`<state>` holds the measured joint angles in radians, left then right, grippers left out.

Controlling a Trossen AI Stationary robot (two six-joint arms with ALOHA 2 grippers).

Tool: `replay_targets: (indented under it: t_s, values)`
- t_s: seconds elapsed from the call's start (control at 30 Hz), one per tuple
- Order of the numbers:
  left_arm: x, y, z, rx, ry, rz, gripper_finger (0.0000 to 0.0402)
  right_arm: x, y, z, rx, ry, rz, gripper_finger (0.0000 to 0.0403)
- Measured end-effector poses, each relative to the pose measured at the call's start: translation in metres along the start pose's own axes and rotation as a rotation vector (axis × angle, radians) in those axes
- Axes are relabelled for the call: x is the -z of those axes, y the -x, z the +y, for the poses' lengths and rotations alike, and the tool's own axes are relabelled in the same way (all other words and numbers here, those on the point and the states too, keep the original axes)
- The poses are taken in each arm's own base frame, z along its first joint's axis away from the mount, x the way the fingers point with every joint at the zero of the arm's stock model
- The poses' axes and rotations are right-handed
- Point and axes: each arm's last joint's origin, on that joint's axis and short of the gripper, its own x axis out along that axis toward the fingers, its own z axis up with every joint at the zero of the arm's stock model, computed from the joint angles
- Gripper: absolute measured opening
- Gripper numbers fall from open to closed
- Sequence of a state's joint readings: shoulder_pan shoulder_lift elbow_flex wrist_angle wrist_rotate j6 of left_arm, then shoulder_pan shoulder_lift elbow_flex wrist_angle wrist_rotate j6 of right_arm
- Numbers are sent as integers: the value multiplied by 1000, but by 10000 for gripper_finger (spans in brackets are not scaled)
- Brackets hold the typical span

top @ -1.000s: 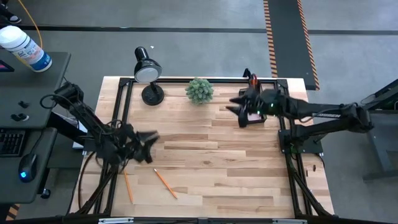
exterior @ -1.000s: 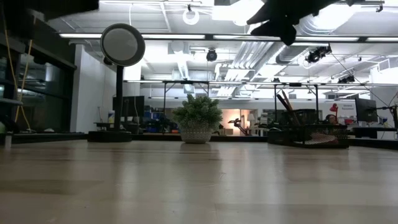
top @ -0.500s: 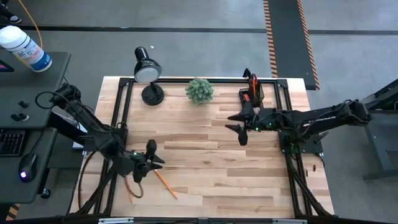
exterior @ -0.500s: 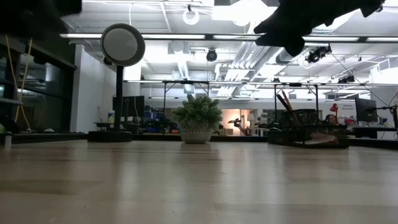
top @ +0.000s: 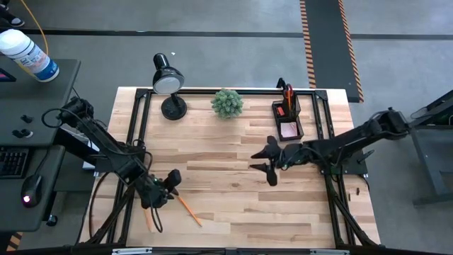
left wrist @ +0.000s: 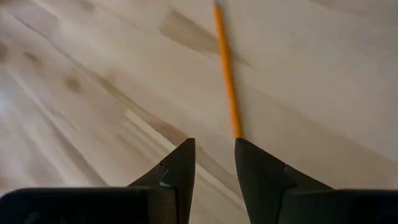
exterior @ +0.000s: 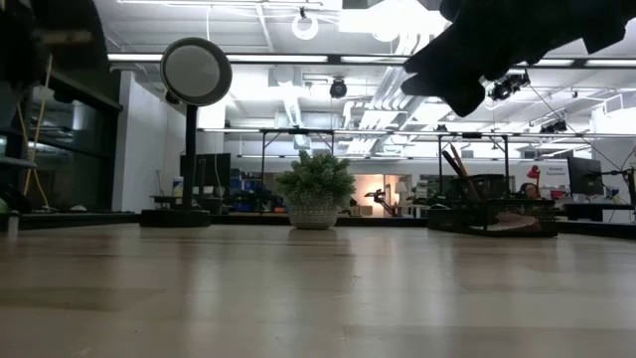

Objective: Pick and place office supplies into organizer
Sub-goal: Put the right pencil into the desk organizer

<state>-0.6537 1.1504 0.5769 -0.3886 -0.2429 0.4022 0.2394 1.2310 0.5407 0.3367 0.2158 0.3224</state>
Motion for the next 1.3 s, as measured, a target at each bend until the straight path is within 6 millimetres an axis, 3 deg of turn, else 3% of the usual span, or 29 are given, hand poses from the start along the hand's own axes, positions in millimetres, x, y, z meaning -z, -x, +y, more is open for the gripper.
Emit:
replay_targets:
  t_s: [0.17,0.4,0.6,0.87,1.03,1.3]
  values:
    - [6,-3,-5,43,148,10,101,8,-13,5,-5,55,-15,167]
    - [16,-15,-12,53,135,-74,101,14,-23,5,-3,82,-25,168]
    - [35,-23,-10,58,149,-16,101,14,-24,5,-4,92,-31,161]
    - [67,-26,-7,74,216,-145,101,13,-24,5,-2,93,-37,165]
    - [84,-26,-14,42,200,-184,101,13,-24,5,0,94,-37,159]
    - [95,-30,-22,17,231,-244,101,12,-24,5,-3,94,-49,154]
